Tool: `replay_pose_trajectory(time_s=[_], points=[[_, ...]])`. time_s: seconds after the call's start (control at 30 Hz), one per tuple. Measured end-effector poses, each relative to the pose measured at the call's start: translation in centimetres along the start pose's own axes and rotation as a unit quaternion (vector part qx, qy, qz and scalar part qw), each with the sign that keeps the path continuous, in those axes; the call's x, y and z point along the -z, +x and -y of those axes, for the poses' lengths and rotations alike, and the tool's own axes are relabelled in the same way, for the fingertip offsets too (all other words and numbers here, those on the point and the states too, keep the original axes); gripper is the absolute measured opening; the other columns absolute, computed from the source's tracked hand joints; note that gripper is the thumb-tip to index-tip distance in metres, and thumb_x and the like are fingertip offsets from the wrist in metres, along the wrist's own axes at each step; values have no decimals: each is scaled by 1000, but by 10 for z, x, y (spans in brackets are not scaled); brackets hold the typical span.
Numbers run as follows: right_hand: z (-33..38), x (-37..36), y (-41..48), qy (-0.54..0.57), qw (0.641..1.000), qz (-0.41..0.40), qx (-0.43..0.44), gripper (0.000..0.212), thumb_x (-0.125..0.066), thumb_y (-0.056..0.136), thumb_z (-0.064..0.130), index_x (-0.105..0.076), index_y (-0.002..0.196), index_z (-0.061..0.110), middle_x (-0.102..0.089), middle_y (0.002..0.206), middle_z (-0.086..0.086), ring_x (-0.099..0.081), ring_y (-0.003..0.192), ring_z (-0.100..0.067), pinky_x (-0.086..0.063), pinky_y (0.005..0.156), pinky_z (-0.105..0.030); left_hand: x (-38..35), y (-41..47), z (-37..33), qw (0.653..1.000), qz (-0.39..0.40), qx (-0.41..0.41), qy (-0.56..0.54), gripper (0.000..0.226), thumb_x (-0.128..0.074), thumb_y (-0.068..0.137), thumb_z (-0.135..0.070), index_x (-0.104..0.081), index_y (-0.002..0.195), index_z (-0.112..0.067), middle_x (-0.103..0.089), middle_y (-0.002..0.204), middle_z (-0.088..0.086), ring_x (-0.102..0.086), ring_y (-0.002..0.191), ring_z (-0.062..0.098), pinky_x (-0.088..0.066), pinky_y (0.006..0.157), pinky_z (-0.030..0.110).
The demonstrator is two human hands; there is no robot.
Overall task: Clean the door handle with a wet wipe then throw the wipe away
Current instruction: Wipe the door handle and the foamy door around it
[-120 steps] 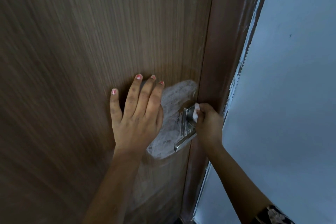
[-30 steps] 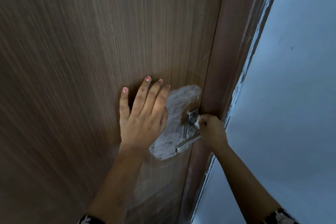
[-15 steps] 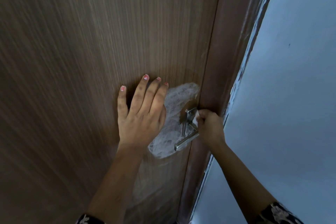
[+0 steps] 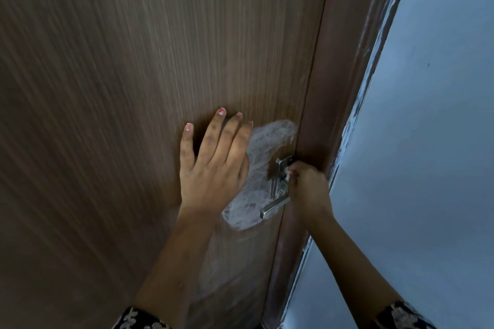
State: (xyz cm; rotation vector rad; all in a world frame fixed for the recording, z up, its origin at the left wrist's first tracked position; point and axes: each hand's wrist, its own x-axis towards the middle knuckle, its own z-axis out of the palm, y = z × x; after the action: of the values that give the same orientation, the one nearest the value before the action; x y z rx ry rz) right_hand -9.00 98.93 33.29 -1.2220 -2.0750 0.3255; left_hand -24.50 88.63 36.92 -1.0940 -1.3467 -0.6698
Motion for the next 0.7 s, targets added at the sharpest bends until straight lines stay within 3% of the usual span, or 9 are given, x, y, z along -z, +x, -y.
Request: replay_pose_trajectory(time_s=[0.1, 0.3, 0.43, 0.57, 0.7], points=[[3, -1, -8, -3, 998, 13, 56, 21, -53, 91, 3, -70, 102, 10, -70, 100, -10, -67, 83, -22, -55, 75, -29, -1, 0, 0, 1000, -1, 0, -1, 41, -56, 91, -26, -54, 131, -20, -61, 131, -4, -44, 133, 17, -14, 116, 48], [1, 1, -12, -37, 987, 38, 149, 17, -59, 88, 8, -71, 98, 13, -71, 99, -7, -66, 85, -18, -38, 72, -13, -2, -1, 0, 1000, -5, 0, 2, 41, -54, 92, -26, -53, 132, -20, -59, 132, -4, -44, 133, 17, -14, 117, 48], [-7, 1, -4, 77, 997, -15, 8, 14, -56, 89, 7, -68, 91, 14, -69, 90, -4, -60, 74, -13, -33, 57, 0, -2, -1, 1, 1000, -4, 0, -2, 40, -55, 92, -27, -53, 132, -20, -58, 133, -4, -43, 134, 17, -14, 117, 48], [-14, -4, 6, 107, 994, -16, -34, 14, -56, 88, 4, -68, 92, 11, -69, 89, -5, -61, 73, -14, -38, 54, -1, -2, -2, 0, 1000, -3, -4, -3, 41, -55, 92, -27, -53, 132, -20, -59, 133, -4, -43, 134, 17, -14, 117, 48], [-20, -13, 6, 113, 992, 9, -59, 16, -50, 94, 16, -65, 96, 10, -68, 83, -6, -61, 69, -18, -38, 53, -12, -2, -2, 1, 1000, -2, -1, -1, 41, -55, 92, -27, -53, 132, -20, -59, 133, -4, -43, 134, 17, -15, 116, 48]])
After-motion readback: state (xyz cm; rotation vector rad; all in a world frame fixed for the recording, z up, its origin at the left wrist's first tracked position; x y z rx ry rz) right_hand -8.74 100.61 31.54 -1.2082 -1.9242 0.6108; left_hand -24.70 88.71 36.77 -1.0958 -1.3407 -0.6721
